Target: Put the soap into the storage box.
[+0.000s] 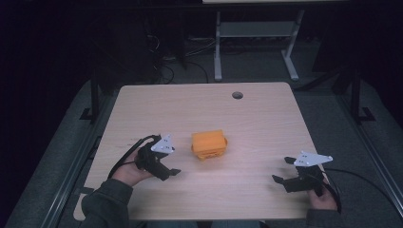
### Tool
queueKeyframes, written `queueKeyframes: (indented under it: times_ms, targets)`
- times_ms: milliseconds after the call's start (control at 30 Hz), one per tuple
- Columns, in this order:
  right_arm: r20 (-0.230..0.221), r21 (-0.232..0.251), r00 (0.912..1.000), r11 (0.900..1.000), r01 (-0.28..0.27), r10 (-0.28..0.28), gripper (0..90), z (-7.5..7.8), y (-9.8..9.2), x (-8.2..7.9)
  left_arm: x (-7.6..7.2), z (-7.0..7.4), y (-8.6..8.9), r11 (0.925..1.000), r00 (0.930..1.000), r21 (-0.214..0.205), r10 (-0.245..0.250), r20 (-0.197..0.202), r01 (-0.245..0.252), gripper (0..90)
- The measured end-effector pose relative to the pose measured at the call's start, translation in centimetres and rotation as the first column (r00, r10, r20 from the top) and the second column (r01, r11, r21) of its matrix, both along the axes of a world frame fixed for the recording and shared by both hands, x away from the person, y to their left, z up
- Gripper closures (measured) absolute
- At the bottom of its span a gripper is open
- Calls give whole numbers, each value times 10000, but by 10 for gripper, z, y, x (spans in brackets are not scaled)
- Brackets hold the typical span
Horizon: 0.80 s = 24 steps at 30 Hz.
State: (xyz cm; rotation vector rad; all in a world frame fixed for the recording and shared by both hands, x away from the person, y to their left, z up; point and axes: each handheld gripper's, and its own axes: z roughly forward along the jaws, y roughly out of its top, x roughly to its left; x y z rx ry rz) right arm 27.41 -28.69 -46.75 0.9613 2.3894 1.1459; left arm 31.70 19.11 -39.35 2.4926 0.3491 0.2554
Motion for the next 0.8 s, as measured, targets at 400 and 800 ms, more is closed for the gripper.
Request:
queueKeyframes:
  times_ms: [400,800]
  targets:
    - [-39,-24,9999,9999,166,-166,137,-1,-1,-1,-10,-9,14,9998,9998,-101,195,59,-195,198]
    - [-97,-10,9997,9997,226,-226,137,-1,-2,-2,-21,-18,24,9987,9990,-253,438,118,-435,201]
